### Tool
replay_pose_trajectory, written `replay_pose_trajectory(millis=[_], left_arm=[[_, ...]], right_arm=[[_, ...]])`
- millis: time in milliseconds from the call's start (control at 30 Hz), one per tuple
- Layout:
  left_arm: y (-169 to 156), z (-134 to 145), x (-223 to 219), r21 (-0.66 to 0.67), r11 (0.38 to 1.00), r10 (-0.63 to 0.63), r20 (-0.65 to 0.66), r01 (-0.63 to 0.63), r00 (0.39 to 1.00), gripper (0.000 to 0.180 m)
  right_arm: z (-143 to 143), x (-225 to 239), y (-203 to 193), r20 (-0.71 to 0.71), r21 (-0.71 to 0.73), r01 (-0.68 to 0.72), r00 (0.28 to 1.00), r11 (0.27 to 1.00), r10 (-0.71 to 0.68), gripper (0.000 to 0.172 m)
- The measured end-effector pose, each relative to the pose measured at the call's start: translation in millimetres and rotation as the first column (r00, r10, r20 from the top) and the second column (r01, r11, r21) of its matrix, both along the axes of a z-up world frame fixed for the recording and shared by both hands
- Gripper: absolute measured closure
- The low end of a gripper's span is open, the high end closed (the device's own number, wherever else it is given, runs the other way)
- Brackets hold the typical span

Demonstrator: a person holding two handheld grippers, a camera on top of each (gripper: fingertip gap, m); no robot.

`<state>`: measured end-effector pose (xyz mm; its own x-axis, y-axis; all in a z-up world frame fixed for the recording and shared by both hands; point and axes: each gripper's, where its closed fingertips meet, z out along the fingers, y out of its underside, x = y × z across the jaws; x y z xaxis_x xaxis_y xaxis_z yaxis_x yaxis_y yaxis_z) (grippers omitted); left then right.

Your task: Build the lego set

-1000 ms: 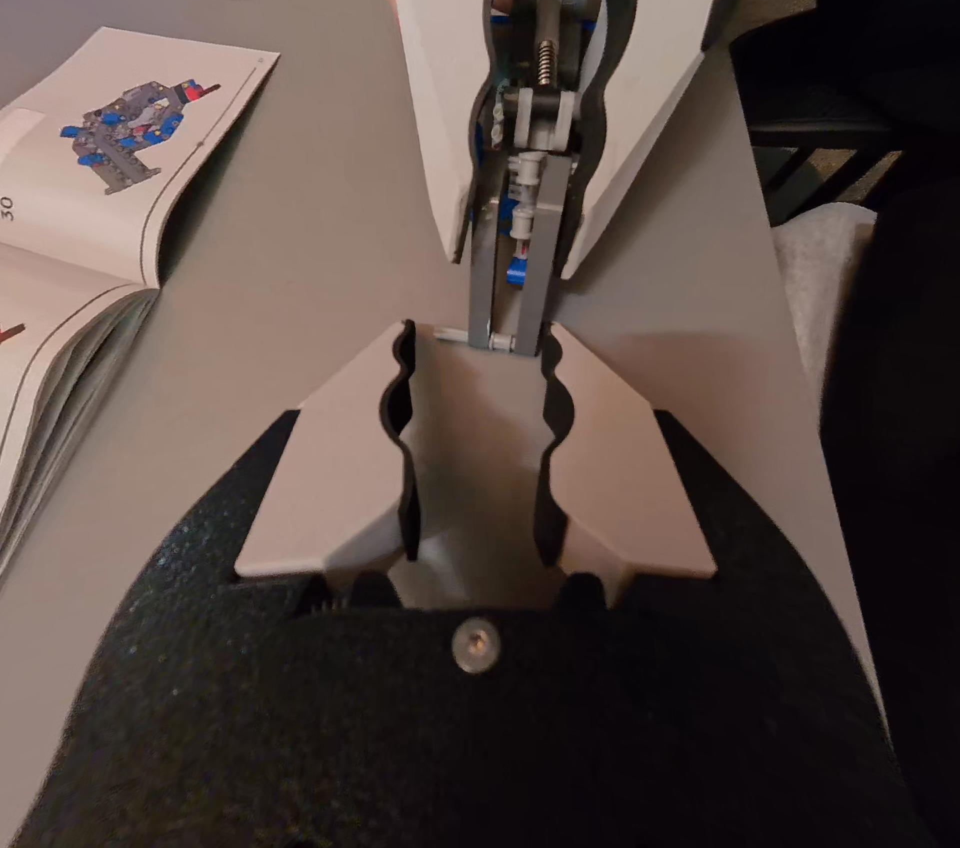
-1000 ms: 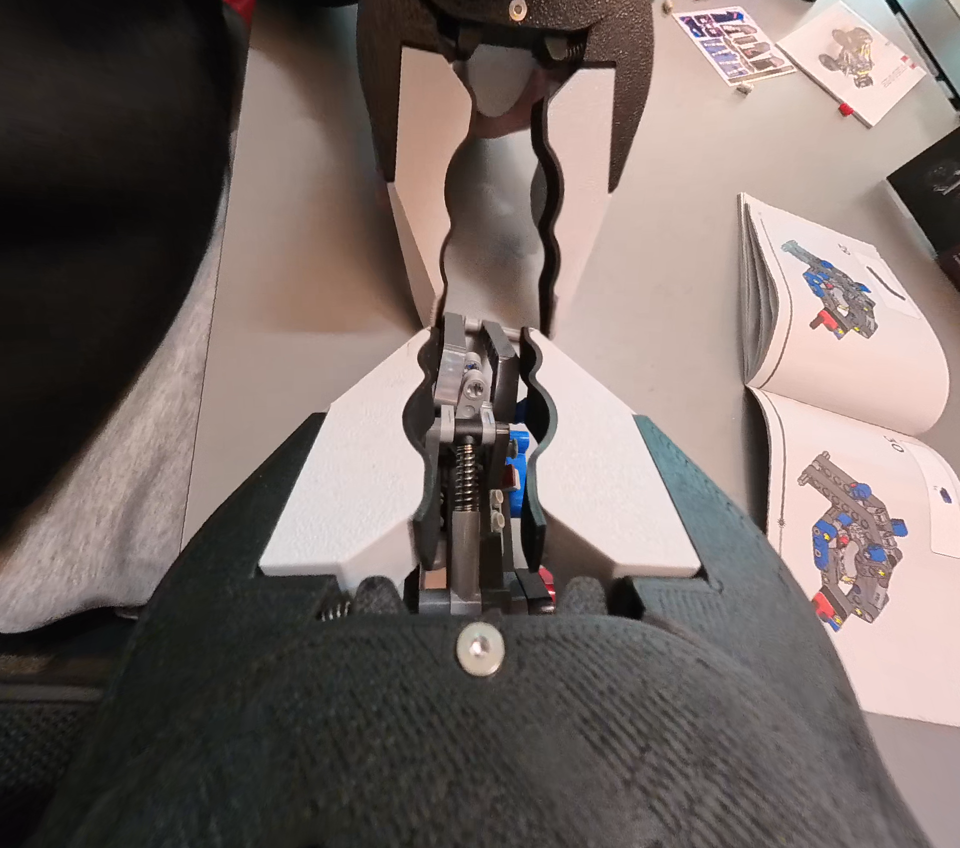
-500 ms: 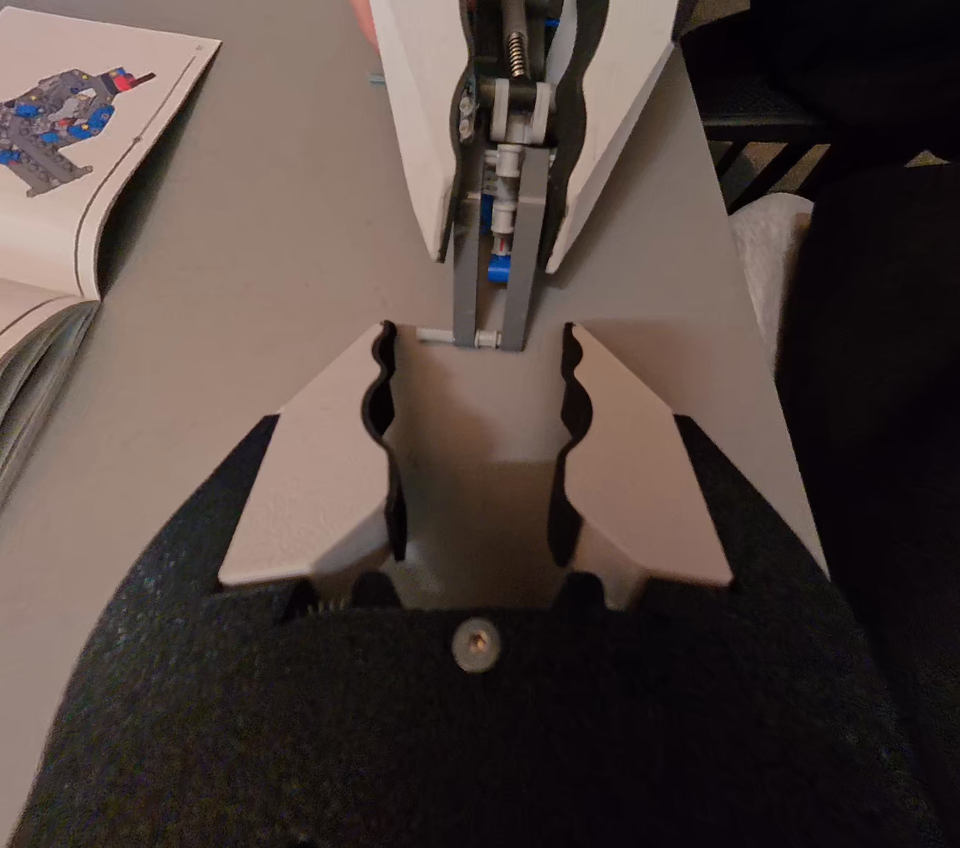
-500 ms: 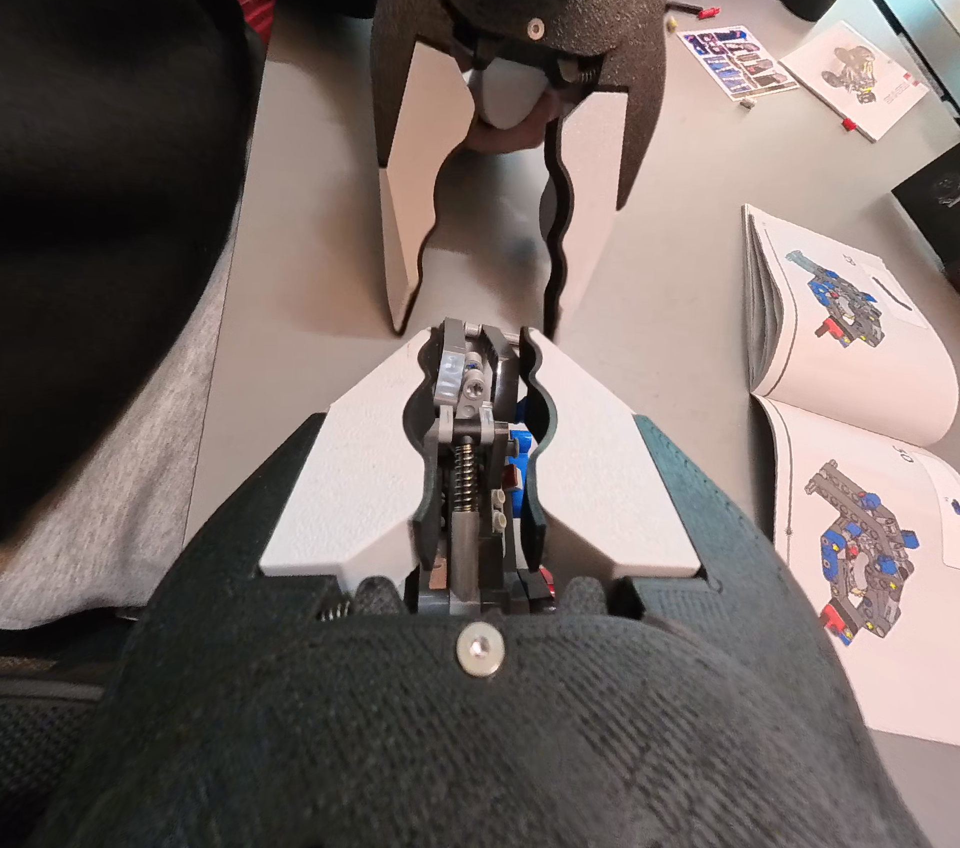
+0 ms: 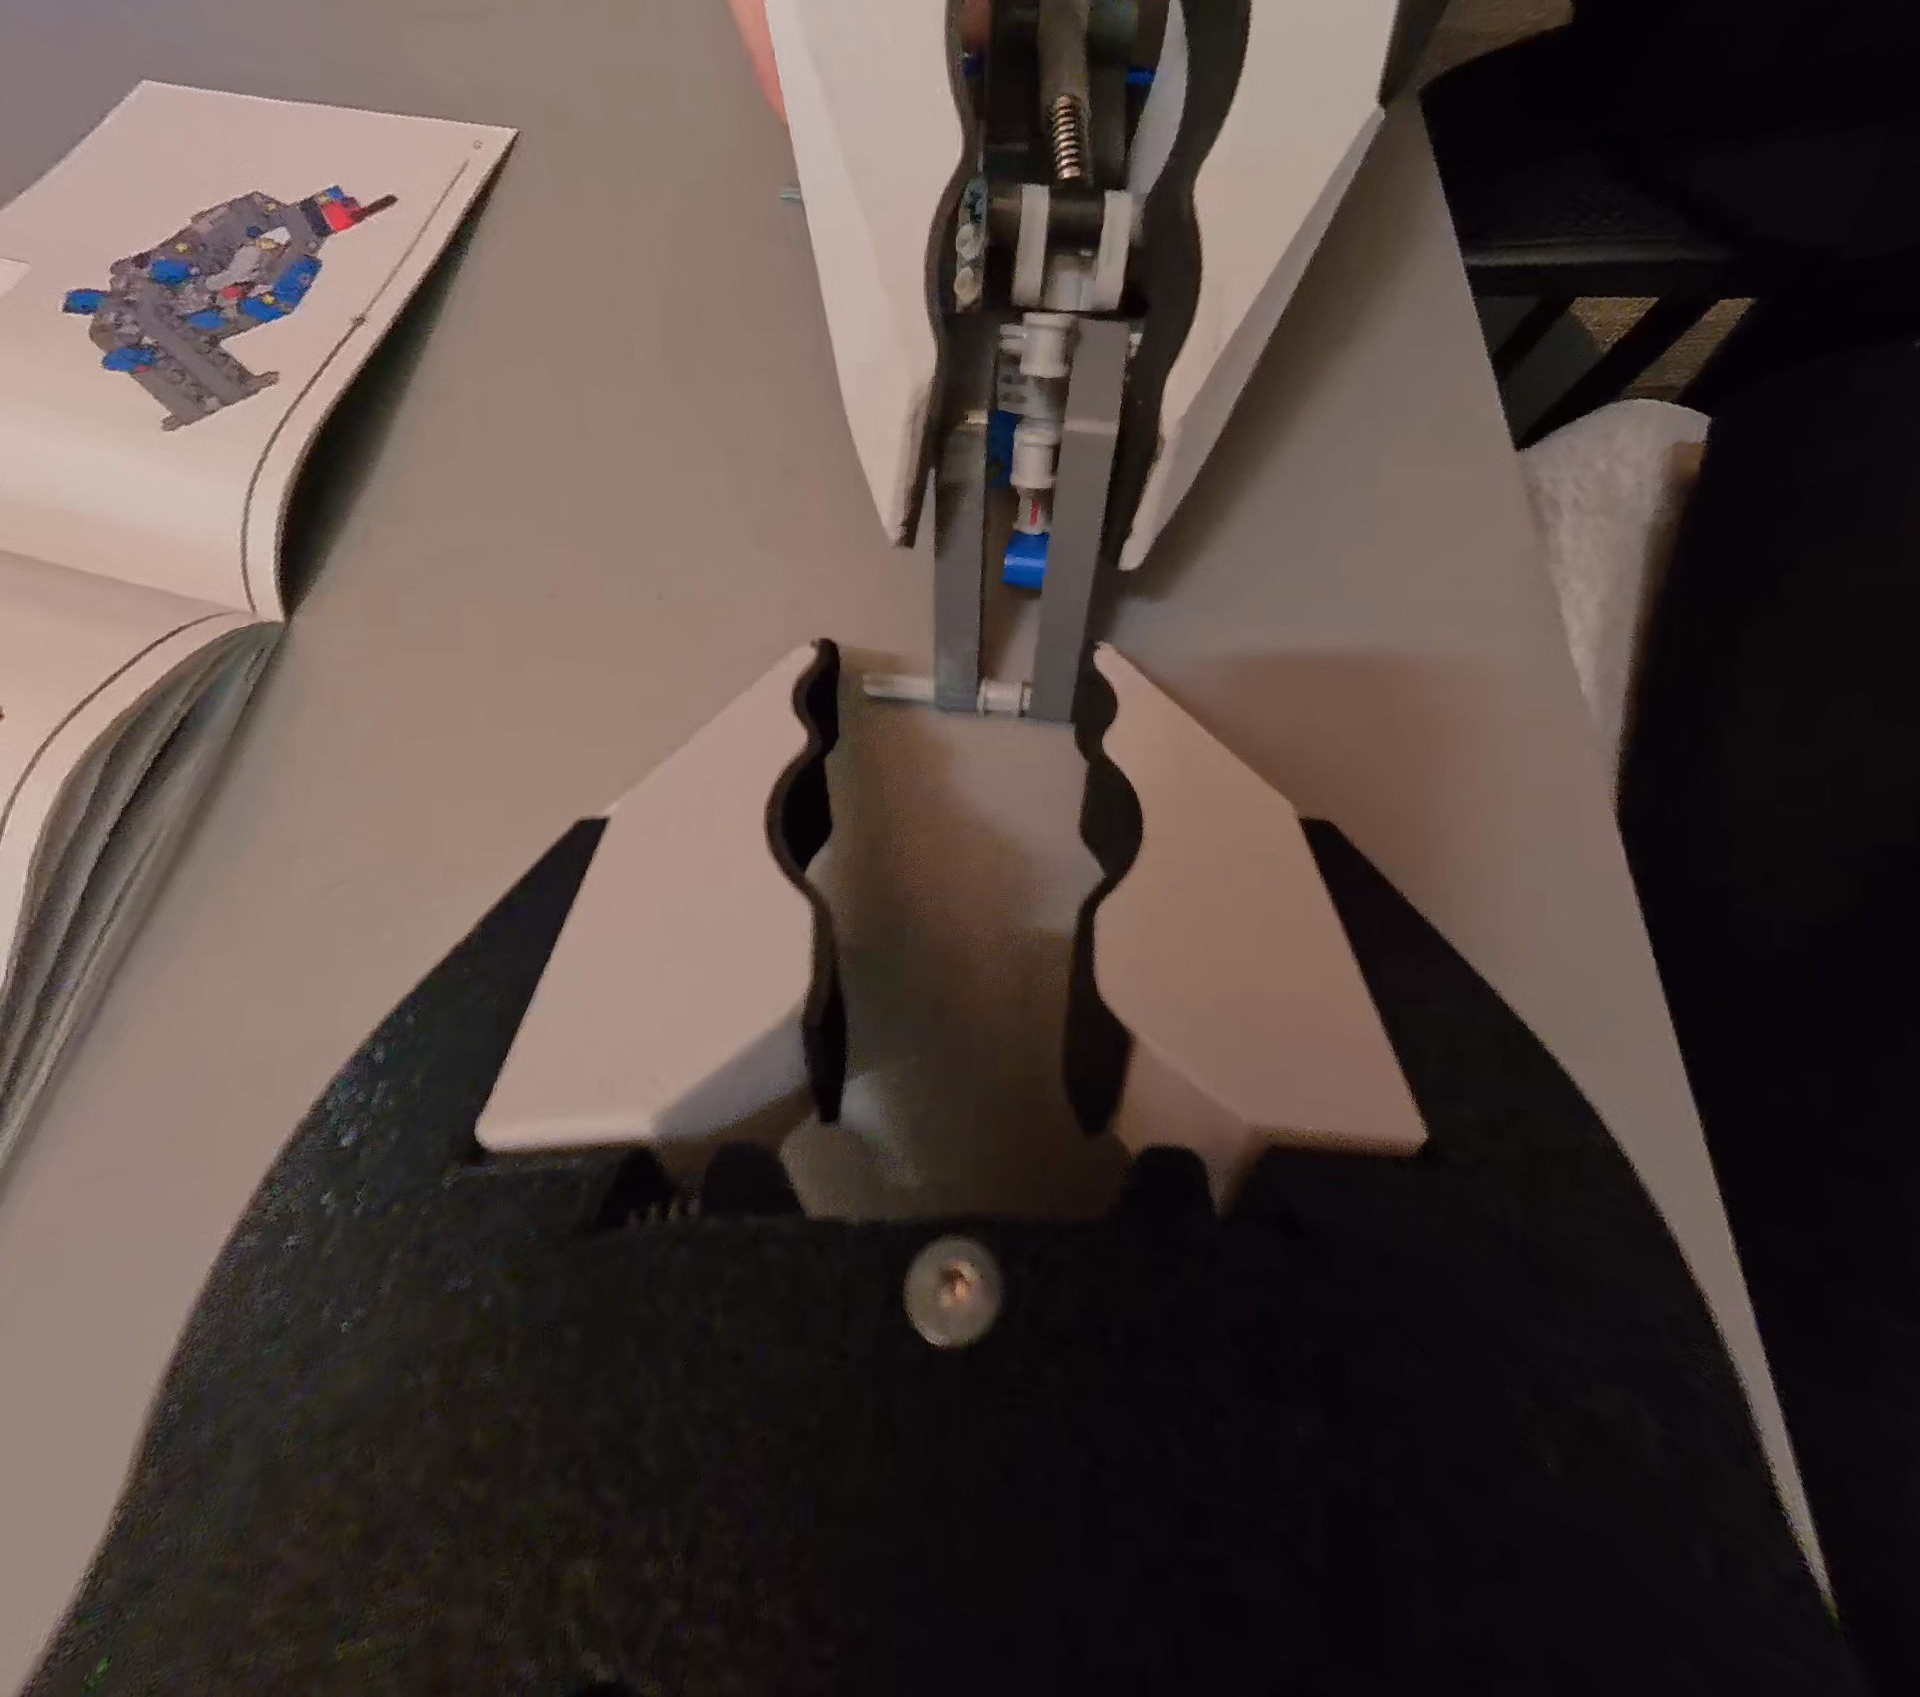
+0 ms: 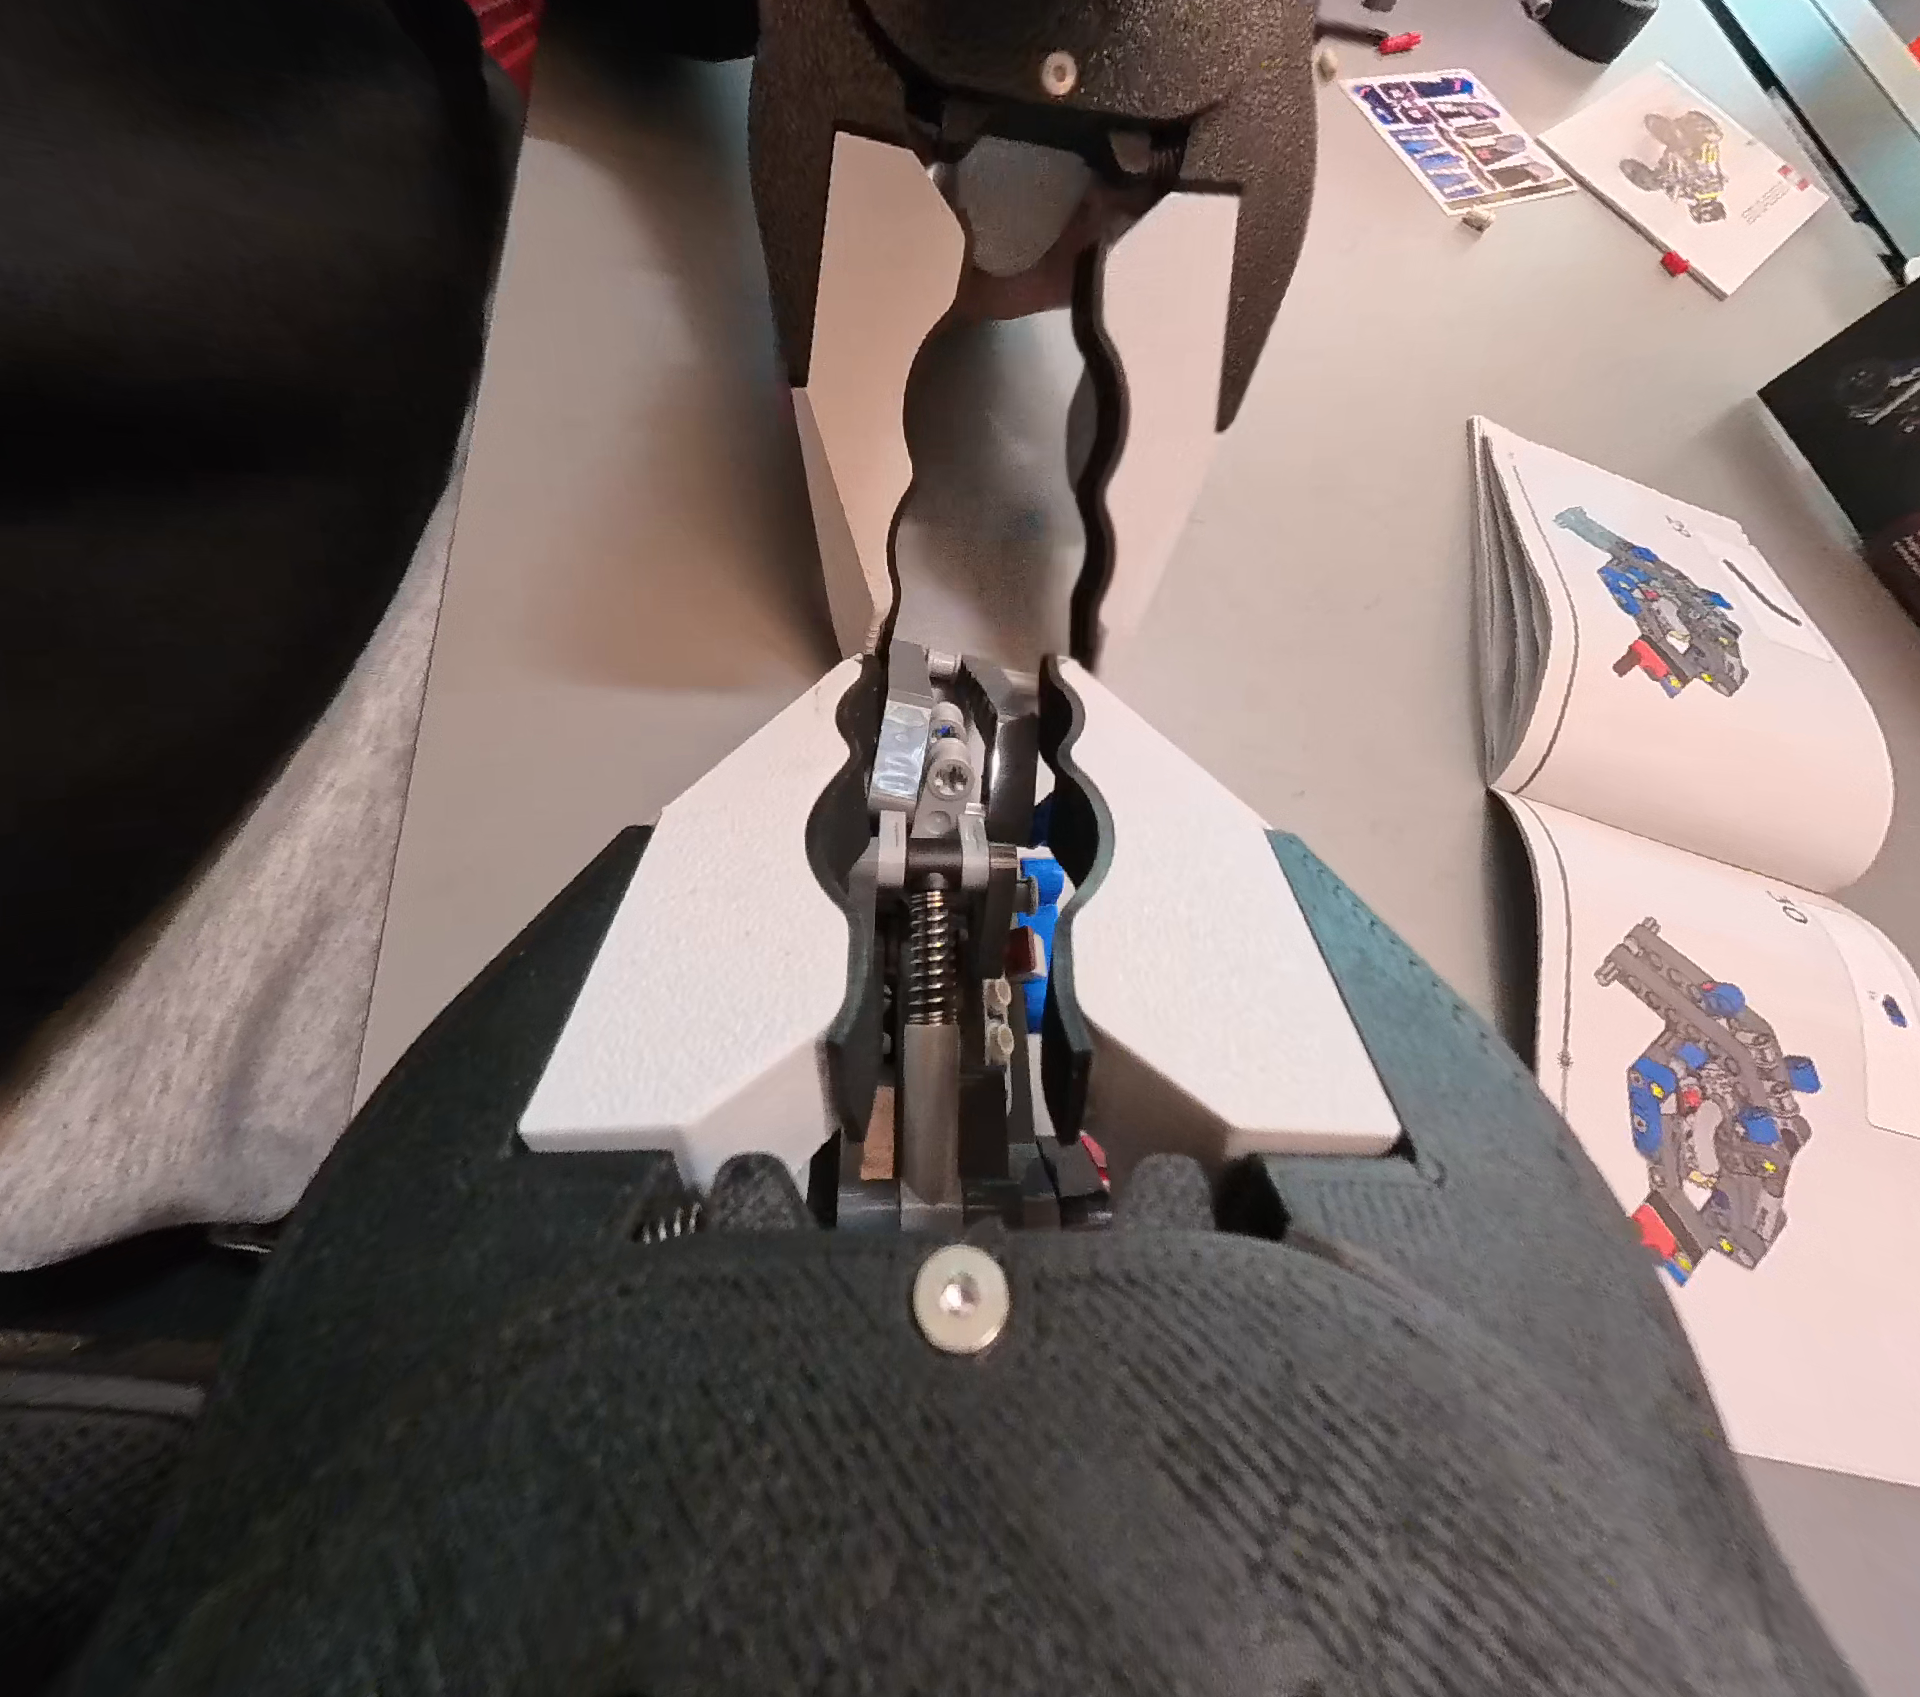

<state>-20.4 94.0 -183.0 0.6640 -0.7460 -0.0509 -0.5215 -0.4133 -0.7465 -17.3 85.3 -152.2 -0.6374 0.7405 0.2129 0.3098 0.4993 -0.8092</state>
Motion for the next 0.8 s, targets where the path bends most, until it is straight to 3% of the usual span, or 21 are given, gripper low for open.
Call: replay_pose_trajectory(millis=[200,300,467,700,800], left_arm=[[-9,-1,-2,-0.037,0.999,0.010,0.023,-0.009,1.000,0.135],[-10,-1,1,-0.068,0.998,-0.011,0.050,0.015,0.999,0.125],[-2,-1,1,-0.058,0.998,0.039,0.037,-0.037,0.999,0.139],[2,-2,-3,-0.054,0.994,0.099,0.033,-0.097,0.995,0.131],[1,-2,-2,-0.051,0.995,0.086,0.031,-0.084,0.996,0.138]], right_arm=[[0,1,-1,0.000,-0.003,-0.007,1.000,1.000,0.007,0.143],[1,1,-1,-0.004,-0.018,-0.007,1.000,1.000,0.007,0.144],[3,-2,-2,-0.025,-0.019,-0.003,1.000,1.000,0.003,0.144],[5,-1,0,-0.049,0.006,0.006,0.999,1.000,-0.006,0.144],[8,-2,1,-0.069,0.015,0.010,0.998,1.000,-0.009,0.144]])
